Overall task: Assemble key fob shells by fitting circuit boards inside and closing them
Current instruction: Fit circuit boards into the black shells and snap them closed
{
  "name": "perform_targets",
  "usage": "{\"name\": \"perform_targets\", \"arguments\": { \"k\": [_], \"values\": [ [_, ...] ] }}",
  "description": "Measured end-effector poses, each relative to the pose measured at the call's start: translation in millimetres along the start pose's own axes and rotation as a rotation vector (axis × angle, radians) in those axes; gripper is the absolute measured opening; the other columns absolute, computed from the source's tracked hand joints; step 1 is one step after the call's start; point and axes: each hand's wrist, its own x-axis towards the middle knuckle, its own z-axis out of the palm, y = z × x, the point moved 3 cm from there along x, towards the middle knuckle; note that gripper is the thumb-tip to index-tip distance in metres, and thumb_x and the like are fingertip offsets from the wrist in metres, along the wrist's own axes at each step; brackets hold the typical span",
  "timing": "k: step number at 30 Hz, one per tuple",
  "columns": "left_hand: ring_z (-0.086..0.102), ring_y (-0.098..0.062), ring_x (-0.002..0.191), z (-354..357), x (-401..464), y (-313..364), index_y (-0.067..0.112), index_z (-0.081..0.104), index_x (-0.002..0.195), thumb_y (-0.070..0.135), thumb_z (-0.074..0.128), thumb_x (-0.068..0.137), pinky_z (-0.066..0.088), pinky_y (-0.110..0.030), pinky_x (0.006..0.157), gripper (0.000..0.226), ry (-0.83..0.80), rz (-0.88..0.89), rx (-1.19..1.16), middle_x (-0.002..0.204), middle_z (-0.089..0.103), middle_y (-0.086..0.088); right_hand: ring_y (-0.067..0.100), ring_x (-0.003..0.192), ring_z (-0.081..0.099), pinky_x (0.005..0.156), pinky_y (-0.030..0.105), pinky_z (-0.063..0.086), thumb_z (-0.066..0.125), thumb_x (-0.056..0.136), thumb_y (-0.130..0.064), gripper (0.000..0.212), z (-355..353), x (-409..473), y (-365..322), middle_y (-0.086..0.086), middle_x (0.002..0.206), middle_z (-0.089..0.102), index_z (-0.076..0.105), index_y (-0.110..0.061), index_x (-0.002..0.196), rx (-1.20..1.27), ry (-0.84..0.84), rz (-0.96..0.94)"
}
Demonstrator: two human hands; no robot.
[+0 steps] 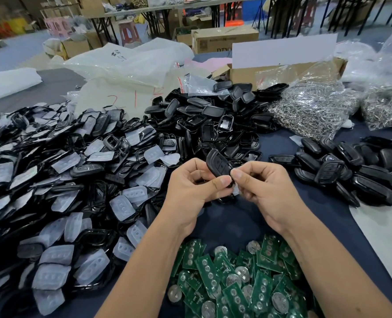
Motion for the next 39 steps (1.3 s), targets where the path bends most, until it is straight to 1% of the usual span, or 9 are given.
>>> {"name": "perform_targets", "arguments": {
  "k": [10,16,20,24,26,29,34,37,39],
  "values": [
    [0.074,-0.022,0.074,29,29,5,-0.002,0.073,0.096,-0.002,0.075,0.087,0.06,-0.024,0.064,0.009,0.048,0.02,0.037,0.086,0.073,-0.024,0.011,0.048,0.049,0.043,0.019,0.035,0.073,0.096,-0.022,0.017,-14,6,-6,0.004,0.065,0.059,0.075,-0.018,0.08,-0.007,0.146,-0.047],
    [0.071,-0.014,0.063,88,68,1,0.005,0.077,0.091,0.004,0.08,0.087,0.059,-0.025,0.061,0.005,-0.044,-0.013,0.127,0.074,0.076,-0.008,0.008,0.049,0.047,0.043,0.018,0.036,0.067,0.102,-0.018,0.02,-42,9,-13,0.006,0.066,0.06,0.07,-0.008,0.085,0.179,0.528,-0.016],
    [0.071,-0.018,0.063,131,80,-18,0.014,0.078,0.084,0.015,0.087,0.082,0.063,-0.04,0.068,0.009,0.019,0.087,0.267,0.073,0.077,-0.007,0.004,0.046,0.045,0.044,0.017,0.04,0.062,0.105,-0.016,0.022,-57,5,-18,-0.002,0.058,0.056,0.06,-0.006,0.086,0.334,0.755,-0.076],
    [0.063,-0.012,0.048,159,82,-23,0.021,0.078,0.079,0.019,0.083,0.085,0.056,-0.032,0.056,0.008,-0.02,0.121,0.36,0.063,0.073,0.001,0.006,0.048,0.047,0.044,0.018,0.041,0.06,0.106,-0.016,0.02,-66,1,-23,-0.001,0.059,0.054,0.058,-0.003,0.091,0.403,0.86,-0.128],
    [0.06,-0.01,0.045,165,82,-22,0.02,0.079,0.08,0.019,0.078,0.09,0.056,-0.031,0.054,0.01,-0.058,0.139,0.396,0.058,0.07,0.003,0.012,0.057,0.053,0.049,0.02,0.045,0.062,0.105,-0.013,0.013,-65,0,-25,0.007,0.068,0.056,0.059,-0.001,0.101,0.435,0.864,-0.163],
    [0.069,-0.014,0.061,158,82,-14,0.024,0.078,0.08,0.024,0.073,0.093,0.063,-0.045,0.071,0.014,-0.079,0.182,0.501,0.065,0.073,0.005,0.024,0.082,0.067,0.065,0.025,0.058,0.065,0.102,-0.007,0.021,-63,1,-26,0.019,0.09,0.065,0.057,0.006,0.116,0.502,0.828,-0.188],
    [0.074,-0.016,0.077,111,79,3,0.022,0.078,0.083,0.02,0.072,0.091,0.062,-0.044,0.082,0.01,-0.086,0.209,0.677,0.077,0.076,0.006,0.014,0.059,0.064,0.054,0.023,0.053,0.062,0.104,-0.005,0.045,-52,4,-22,0.009,0.078,0.074,0.044,0.009,0.142,0.407,0.708,-0.085],
    [0.072,-0.012,0.076,73,76,18,0.025,0.078,0.083,0.019,0.075,0.089,0.062,-0.04,0.083,0.01,-0.083,0.215,0.84,0.076,0.075,0.008,0.014,0.052,0.061,0.047,0.023,0.048,0.063,0.103,-0.01,0.017,-49,5,-21,0.006,0.07,0.072,0.062,-0.003,0.119,0.111,0.603,0.007],
    [0.07,-0.007,0.074,51,72,31,0.028,0.077,0.08,0.022,0.077,0.088,0.06,-0.031,0.08,0.01,-0.09,0.22,0.996,0.074,0.074,0.009,0.016,0.051,0.06,0.044,0.025,0.044,0.067,0.101,-0.017,0.011,-43,5,-20,0.004,0.066,0.07,0.071,-0.01,0.093,-0.224,0.329,0.034]
  ]
}}
